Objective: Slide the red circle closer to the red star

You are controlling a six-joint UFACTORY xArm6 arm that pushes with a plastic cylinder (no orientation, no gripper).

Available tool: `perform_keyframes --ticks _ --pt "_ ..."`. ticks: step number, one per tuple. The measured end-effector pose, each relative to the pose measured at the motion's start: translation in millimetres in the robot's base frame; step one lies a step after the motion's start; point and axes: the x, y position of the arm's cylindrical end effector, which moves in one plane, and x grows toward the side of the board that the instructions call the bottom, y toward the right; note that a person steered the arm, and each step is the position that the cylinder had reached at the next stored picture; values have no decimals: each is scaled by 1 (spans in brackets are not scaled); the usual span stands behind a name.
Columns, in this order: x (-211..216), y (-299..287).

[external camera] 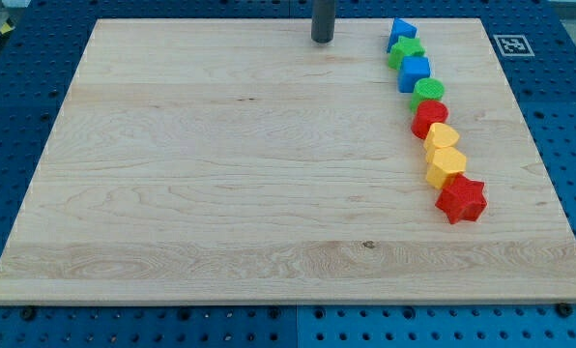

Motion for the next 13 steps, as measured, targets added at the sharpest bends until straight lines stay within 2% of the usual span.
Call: perform_keyframes --ticks 1,3,4,5,9,12,13 --pt "6 0" --pt "120 7" --pt "169 41" --pt "180 50" --pt "174 123" --pt "171 141" --pt "156 141"
